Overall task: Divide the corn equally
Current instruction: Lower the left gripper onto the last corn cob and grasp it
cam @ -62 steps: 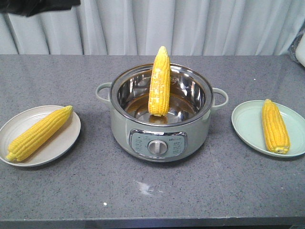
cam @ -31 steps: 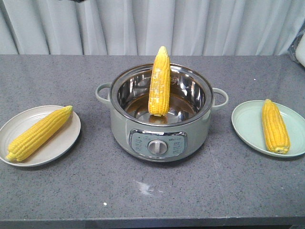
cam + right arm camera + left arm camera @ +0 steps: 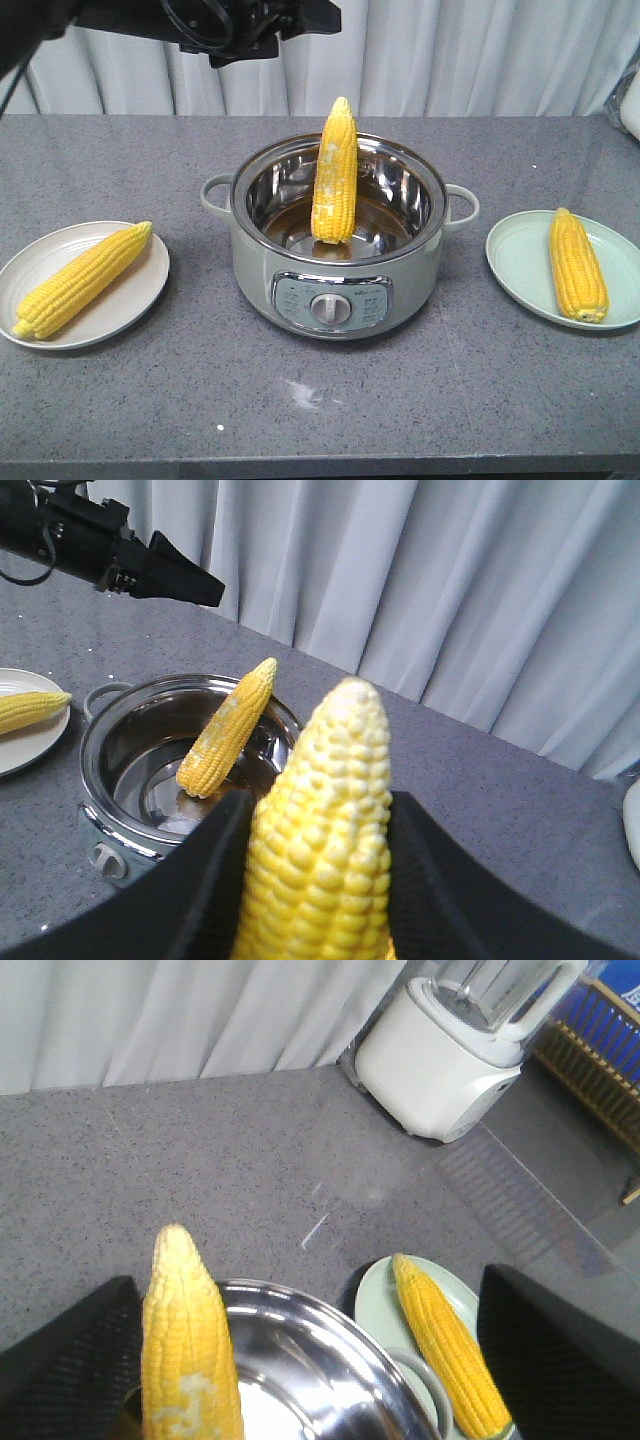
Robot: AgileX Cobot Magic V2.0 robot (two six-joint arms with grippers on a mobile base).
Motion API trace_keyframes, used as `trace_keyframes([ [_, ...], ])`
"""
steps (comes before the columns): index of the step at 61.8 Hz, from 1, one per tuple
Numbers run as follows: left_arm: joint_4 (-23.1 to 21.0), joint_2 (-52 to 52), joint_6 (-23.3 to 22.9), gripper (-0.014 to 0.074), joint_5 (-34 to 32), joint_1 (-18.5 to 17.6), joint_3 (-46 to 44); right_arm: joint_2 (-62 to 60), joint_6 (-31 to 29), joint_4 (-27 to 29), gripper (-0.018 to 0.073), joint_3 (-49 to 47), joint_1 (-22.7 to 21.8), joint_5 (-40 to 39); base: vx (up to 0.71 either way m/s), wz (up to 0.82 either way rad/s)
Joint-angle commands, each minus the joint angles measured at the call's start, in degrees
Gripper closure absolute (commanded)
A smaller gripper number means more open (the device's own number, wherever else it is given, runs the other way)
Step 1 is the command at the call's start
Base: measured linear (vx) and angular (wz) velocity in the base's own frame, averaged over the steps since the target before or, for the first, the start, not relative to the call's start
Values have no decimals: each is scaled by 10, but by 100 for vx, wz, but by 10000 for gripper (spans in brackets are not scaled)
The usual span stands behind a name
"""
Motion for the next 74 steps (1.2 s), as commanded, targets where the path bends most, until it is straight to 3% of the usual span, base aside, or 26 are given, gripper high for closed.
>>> trace_keyframes([
  [1, -34, -19, -3, -95, -70, -11, -19, 1, -3, -2, 561, -14, -2, -3, 0, 0],
  [15, -37, 34, 8, -81, -90, -15, -19, 1, -3, -1, 561, -14, -2, -3, 0, 0],
  [31, -68, 65, 17, -60, -121, -21, -20, 1, -3, -1, 561, -14, -2, -3, 0, 0],
  [40, -72, 72, 46, -51, -131, -28, -20, 1, -2, 0, 561, -14, -2, -3, 0, 0],
  [74, -92, 103, 56, -27, -155, -33, -20, 1, 0, 1, 561, -14, 0, -3, 0, 0],
])
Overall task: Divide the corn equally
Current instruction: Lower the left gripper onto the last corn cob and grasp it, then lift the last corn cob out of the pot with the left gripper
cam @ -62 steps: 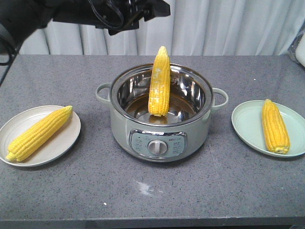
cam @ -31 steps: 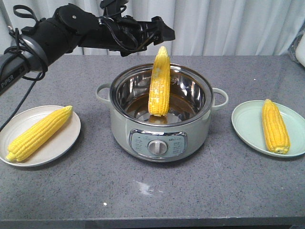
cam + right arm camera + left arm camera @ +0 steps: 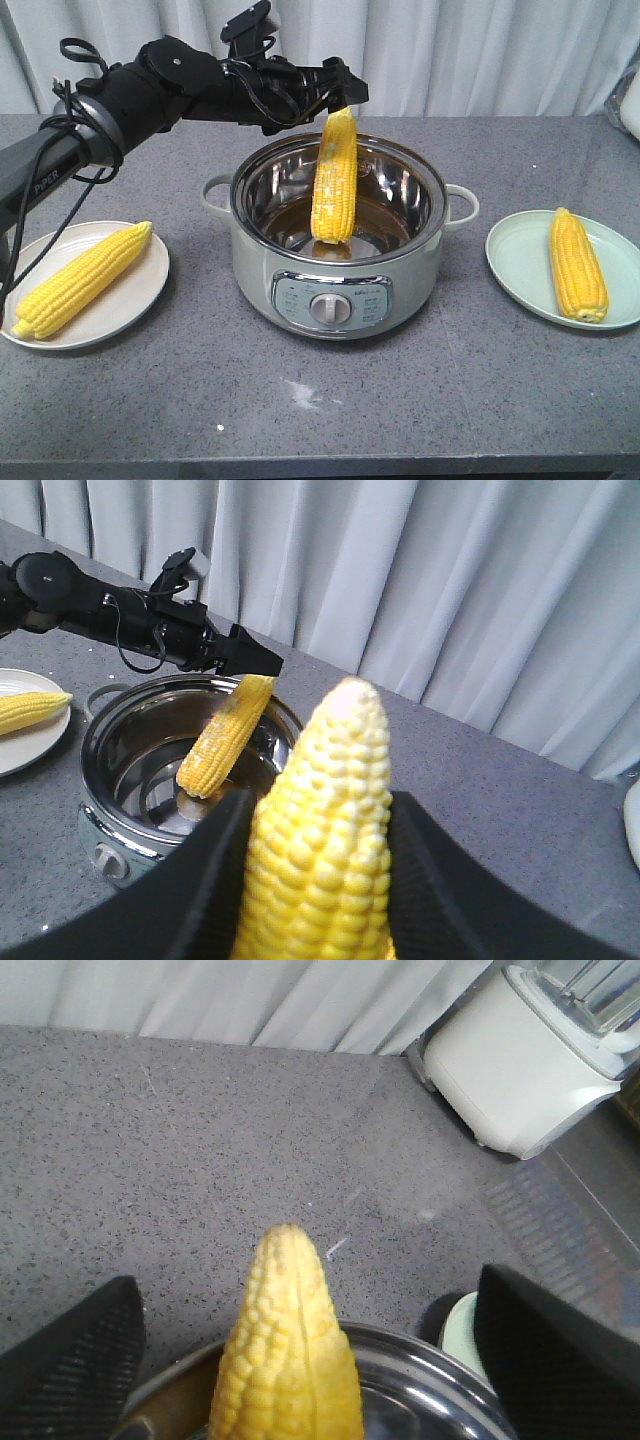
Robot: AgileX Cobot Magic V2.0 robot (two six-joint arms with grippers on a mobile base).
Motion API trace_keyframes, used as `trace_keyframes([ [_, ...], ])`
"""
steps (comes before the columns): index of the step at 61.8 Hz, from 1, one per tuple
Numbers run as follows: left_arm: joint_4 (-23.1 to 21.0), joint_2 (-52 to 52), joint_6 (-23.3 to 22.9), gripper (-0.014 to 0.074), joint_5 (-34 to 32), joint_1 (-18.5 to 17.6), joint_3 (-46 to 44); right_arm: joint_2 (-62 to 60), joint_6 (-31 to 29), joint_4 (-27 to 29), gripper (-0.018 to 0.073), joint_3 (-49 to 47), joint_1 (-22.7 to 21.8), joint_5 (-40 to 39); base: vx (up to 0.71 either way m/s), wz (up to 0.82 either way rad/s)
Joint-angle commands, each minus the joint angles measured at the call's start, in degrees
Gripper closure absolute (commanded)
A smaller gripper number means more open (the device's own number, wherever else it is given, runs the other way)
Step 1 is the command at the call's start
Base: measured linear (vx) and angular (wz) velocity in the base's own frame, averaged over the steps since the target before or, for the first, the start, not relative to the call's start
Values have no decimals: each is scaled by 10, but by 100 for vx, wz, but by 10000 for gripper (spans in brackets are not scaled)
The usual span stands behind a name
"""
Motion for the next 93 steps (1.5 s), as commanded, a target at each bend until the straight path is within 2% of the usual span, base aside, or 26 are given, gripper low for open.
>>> trace_keyframes([
  [1, -30, -37, 16, -27, -29, -8, -20, 1, 0, 1, 561, -14, 0, -3, 0, 0],
  [48, -31, -37, 28, 3, -49, -11, -20, 1, 0, 1, 561, -14, 0, -3, 0, 0],
  [69, -47, -21, 28, 3, -36, -11, -20, 1, 0, 5, 561, -14, -1, -3, 0, 0],
  [93, -46, -10, 28, 8, -30, -11, -20, 1, 0, 5, 561, -14, -1, -3, 0, 0],
])
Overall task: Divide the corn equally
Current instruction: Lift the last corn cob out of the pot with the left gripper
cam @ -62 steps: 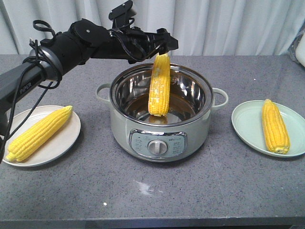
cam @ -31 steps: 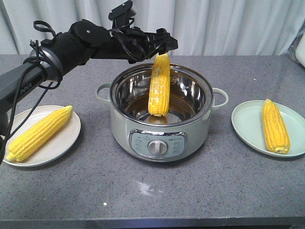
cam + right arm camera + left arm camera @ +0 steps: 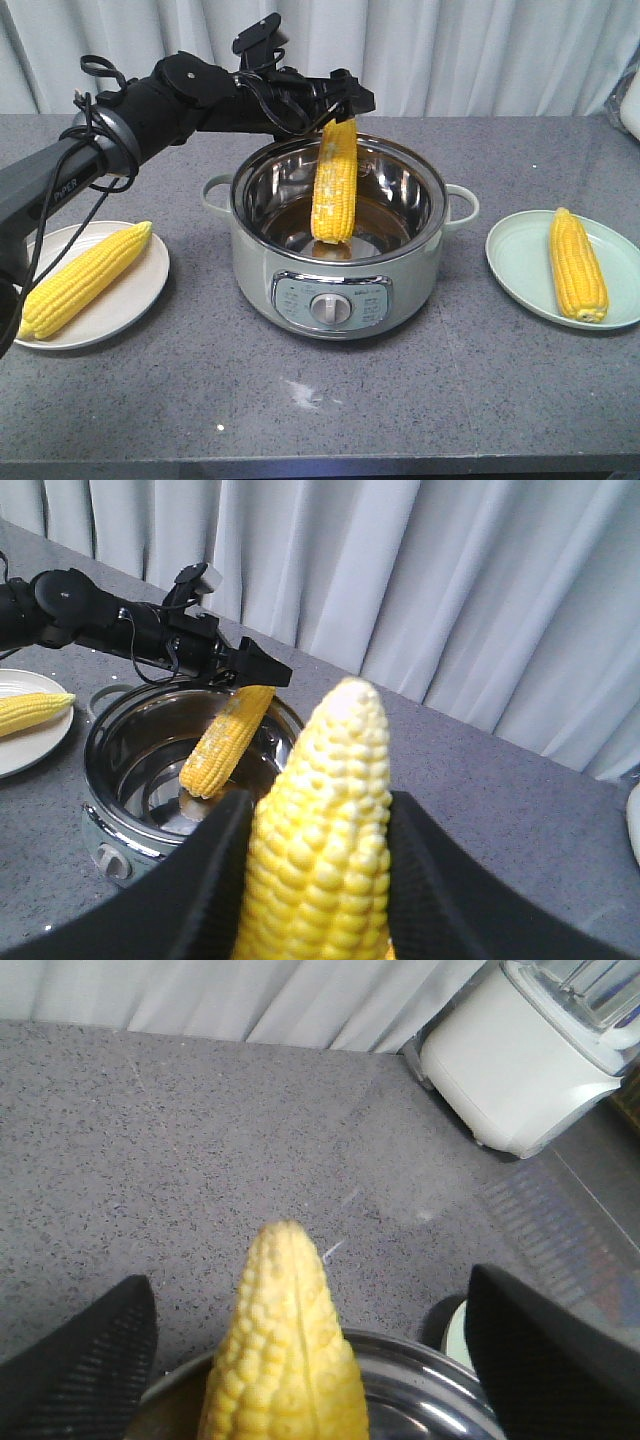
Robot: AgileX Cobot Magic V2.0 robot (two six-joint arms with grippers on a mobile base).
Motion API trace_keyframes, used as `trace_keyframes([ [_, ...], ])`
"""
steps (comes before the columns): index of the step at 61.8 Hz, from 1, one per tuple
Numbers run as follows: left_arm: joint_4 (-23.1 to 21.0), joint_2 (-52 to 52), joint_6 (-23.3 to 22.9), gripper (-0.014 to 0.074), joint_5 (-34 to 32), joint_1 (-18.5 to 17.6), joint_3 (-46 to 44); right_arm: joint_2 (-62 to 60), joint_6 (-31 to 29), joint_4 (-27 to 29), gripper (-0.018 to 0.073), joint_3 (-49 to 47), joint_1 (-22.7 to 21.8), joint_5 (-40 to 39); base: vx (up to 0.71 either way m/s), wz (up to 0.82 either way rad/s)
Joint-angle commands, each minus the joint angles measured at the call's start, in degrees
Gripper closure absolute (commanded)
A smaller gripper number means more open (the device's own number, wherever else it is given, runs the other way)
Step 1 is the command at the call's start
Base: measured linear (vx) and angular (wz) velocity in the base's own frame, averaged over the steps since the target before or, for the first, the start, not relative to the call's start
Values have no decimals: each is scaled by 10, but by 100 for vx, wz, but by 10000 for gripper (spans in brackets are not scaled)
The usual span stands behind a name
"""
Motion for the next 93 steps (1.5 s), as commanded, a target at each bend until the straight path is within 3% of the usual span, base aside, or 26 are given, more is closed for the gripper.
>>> trace_keyframes([
  [1, -20, -30, 0, 11, -11, -3, -18, 1, 0, 3, 561, -14, -1, -3, 0, 0],
  [13, -20, -30, 0, 111, 9, -3, -18, 1, 0, 3, 561, -14, -1, -3, 0, 0],
  [37, -20, -33, 0, 606, 65, -3, -18, 1, 8, 3, 561, -14, -1, -3, 0, 0],
  [67, -9, -165, 4, 605, 101, -2, -18, 1, 10, 2, 561, -14, -1, -3, 0, 0],
  [78, 59, -252, 4, 605, 170, -2, -18, 1, 10, 2, 561, -14, -1, -6, 0, 0],
  [93, 158, -367, -29, 605, 335, -2, -18, 3, 10, 7, 561, -14, -1, -39, 0, 0],
])
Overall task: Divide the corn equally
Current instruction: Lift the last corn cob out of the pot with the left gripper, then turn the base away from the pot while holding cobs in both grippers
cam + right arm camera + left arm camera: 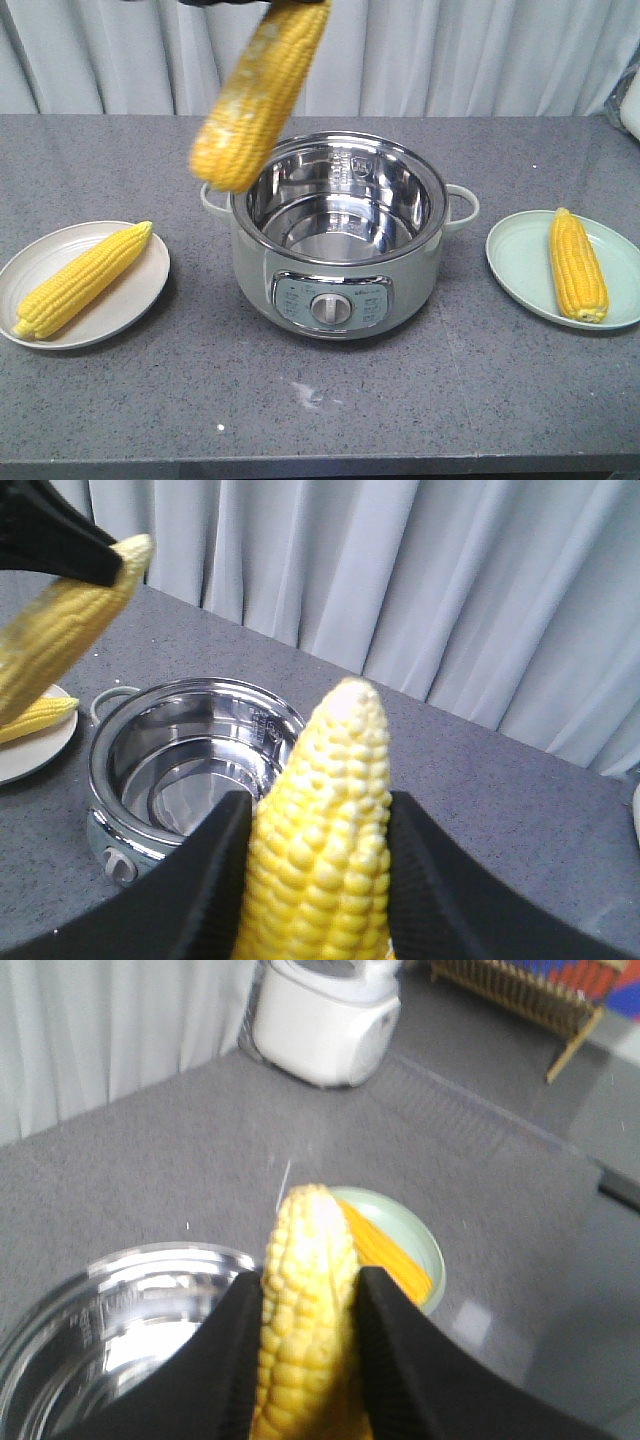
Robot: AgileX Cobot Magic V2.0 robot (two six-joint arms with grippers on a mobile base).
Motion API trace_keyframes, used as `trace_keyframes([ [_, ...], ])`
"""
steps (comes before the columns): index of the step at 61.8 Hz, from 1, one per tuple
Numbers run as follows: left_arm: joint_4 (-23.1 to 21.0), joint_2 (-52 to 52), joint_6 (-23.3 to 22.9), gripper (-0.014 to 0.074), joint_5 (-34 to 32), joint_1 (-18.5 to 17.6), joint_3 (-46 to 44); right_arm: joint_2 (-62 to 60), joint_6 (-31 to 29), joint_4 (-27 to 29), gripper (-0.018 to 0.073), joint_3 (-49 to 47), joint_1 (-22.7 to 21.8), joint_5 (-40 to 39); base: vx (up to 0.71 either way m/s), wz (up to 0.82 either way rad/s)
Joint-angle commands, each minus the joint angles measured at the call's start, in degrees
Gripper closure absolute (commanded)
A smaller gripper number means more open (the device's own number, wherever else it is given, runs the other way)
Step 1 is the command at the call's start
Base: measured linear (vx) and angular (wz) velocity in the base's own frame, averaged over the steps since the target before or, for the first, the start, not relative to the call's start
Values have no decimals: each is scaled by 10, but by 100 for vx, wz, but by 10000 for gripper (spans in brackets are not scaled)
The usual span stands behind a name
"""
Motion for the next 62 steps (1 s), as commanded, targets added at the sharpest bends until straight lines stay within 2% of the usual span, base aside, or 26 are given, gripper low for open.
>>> trace_keyframes([
  [1, 15, -67, -25, 605, 34, -3, -15, 3, 0, 10, 561, -14, -1, -45, 0, 0],
  [16, 71, -131, -68, 605, 83, -3, -15, 12, 0, 56, 561, -14, -1, -105, 0, 0],
  [62, 71, -145, -68, 604, 82, -3, -15, 15, 0, 54, 561, -14, -1, -111, 0, 0],
])
